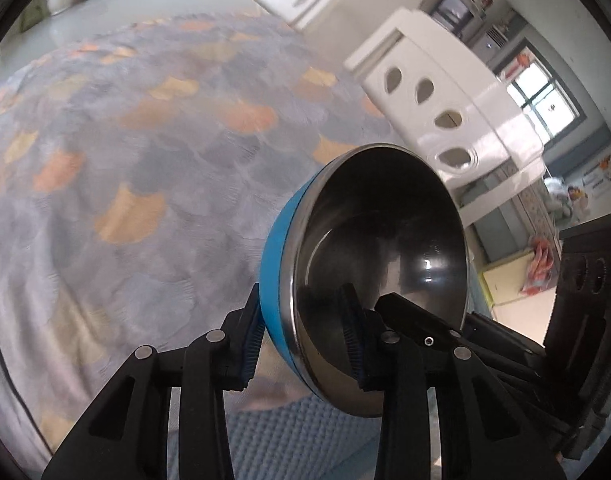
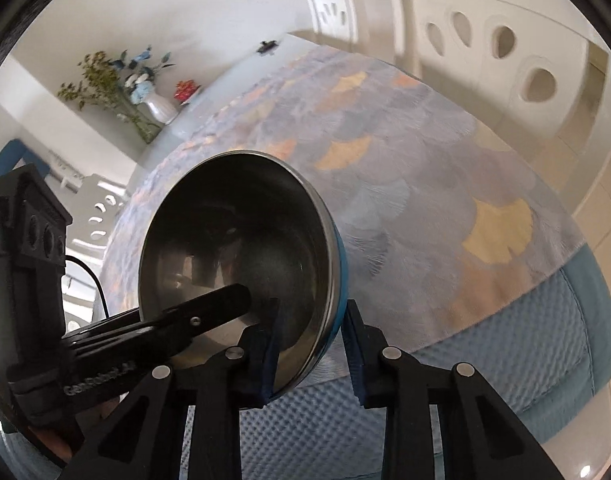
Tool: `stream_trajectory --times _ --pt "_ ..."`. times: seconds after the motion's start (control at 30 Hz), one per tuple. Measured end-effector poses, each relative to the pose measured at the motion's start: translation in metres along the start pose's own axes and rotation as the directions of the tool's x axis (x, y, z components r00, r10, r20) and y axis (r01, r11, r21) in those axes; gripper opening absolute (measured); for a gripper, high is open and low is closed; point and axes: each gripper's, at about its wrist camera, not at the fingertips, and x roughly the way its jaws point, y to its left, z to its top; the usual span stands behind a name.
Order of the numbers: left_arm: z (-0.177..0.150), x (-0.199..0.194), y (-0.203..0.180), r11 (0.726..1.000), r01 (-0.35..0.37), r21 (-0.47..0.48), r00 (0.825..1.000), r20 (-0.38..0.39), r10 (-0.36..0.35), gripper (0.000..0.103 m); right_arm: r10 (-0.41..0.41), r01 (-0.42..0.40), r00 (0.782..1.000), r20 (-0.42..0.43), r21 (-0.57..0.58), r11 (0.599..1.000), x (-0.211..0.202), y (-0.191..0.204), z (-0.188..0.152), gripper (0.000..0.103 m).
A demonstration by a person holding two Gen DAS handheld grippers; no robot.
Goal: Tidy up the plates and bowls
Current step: 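Lift the blue-sided steel bowl with both tools and carry it over the stack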
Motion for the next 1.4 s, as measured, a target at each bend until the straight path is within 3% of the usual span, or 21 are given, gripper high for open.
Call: stream_trajectory --times 0.33,0.57,0.77,0.97,1.2,1.33,1.4 --pt "-0.024 -0.060 0.010 0.992 -0.102 -0.070 0.990 0.094 0.109 0.034 0.116 -0.111 0.993 0.025 -0.153 0.982 -0.017 0.050 0.008 0.028" --pt "-0.051 -0.113 0.033 0.964 -0.197 -0.179 0.958 0.175 0.228 0.036 0.221 -0.205 0.975 0.020 -0.305 0.930 -0.029 0.102 0.008 0.028" --pt "-0.087 -0.167 0.066 0.884 -0.298 -0.362 0.893 0.221 0.392 0.038 0.320 -0.326 0.943 -0.092 -0.446 0.834 -0.017 0.168 -0.012 0.028" --pt "-0.130 -0.215 0.098 0.781 -0.323 -0.535 0.823 0.248 0.511 0.038 0.415 -0.470 0.880 -0.231 -0.547 0.692 -0.003 0.239 -0.036 0.028" --pt "-0.171 -0.250 0.120 0.658 -0.364 -0.660 0.747 0.215 0.629 0.038 0.460 -0.580 0.811 -0.360 -0.596 0.556 0.007 0.296 -0.068 0.028" --pt "-0.194 -0.265 0.134 0.604 -0.385 -0.698 0.717 0.186 0.672 0.038 0.463 -0.633 0.772 -0.434 -0.589 0.502 0.015 0.321 -0.087 0.028" --pt "-0.199 -0.269 0.136 0.588 -0.388 -0.710 0.710 0.177 0.681 0.038 0.457 -0.651 0.758 -0.466 -0.585 0.484 0.020 0.327 -0.095 0.028"
